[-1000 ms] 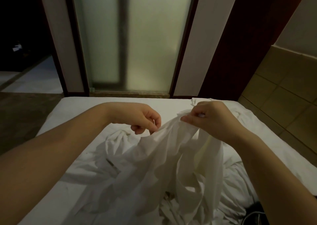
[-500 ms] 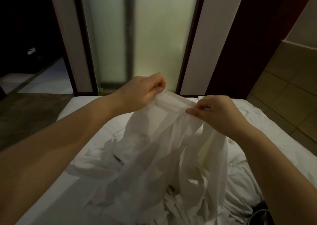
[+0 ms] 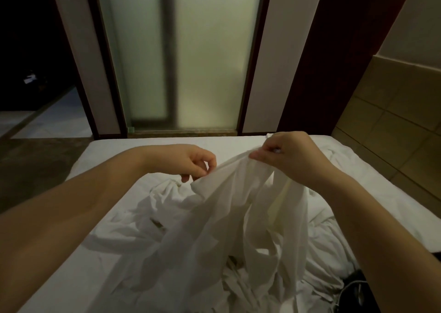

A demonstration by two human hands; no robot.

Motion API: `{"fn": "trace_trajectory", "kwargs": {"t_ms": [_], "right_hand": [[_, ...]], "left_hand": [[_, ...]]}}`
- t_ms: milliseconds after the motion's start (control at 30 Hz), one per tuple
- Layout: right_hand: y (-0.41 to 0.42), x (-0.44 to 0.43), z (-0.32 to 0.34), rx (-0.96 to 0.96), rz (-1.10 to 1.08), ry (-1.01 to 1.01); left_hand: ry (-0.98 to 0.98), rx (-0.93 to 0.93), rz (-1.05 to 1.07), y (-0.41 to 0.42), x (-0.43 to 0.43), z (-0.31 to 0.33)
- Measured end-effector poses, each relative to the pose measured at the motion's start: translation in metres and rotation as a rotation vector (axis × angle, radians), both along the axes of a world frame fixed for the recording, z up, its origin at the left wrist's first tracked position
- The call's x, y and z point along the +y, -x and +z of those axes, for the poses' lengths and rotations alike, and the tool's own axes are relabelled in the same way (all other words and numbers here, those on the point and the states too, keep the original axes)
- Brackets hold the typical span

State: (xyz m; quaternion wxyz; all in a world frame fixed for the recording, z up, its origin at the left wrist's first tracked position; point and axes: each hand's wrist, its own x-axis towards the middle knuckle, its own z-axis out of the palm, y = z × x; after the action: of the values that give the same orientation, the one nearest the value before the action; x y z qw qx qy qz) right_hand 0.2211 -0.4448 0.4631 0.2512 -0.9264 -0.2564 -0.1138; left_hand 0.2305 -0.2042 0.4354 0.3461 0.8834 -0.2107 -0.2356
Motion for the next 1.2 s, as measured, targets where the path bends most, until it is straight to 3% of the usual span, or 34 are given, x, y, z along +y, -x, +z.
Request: {"fn": "trace_trajectory", "kwargs": {"t_ms": [100, 367, 533, 767, 1200], "right_hand": [[0.0, -0.004, -0.002, -0.003, -0.018, -0.017], [-0.004, -0.006, -0.009, -0.001, -0.051, -0.009], [-0.006, 0.001, -0.011, -0.019, -0.046, -0.018], [-0.008, 0.006, -0.012, -0.017, -0.051, -0.003], [-0.015, 0.01, -0.016, -0.02, -0.083, 0.015]], "left_hand": [[-0.015, 0.07, -0.019, 0.0, 0.0, -0.007], [0.281, 0.21, 0.107, 0.004, 0.005, -0.014], [0.13, 0.105, 0.078, 0.003, 0.001, -0.016], [0.223, 0.076, 0.094, 0.003, 0.007, -0.016], [0.131, -0.101, 0.039, -0.008, 0.003, -0.022]]}}
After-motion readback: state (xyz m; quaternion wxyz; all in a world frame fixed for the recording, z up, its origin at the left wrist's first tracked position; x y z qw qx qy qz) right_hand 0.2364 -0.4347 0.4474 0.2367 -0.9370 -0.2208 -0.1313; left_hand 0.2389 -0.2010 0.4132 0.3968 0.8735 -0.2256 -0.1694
